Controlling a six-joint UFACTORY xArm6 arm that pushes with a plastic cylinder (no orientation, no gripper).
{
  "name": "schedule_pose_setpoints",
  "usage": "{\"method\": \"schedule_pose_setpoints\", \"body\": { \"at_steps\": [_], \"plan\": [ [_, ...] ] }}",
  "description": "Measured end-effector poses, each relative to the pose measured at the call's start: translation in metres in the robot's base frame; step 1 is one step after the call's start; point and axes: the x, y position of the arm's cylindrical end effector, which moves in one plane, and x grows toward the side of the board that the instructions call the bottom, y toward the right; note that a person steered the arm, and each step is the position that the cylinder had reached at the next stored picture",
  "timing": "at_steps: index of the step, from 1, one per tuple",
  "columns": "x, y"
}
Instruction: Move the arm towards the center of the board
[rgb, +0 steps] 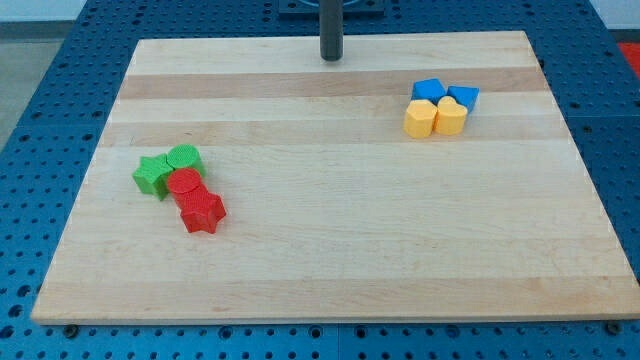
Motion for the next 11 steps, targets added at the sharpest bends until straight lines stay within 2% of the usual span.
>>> {"method": "schedule_pose_setpoints", "body": {
  "at_steps": [2, 3, 8, 11],
  "plan": [
    [0.091, 0.000],
    [0.118, 0.000],
    [0.137, 0.000],
    [0.193, -0.003]
  ]
}}
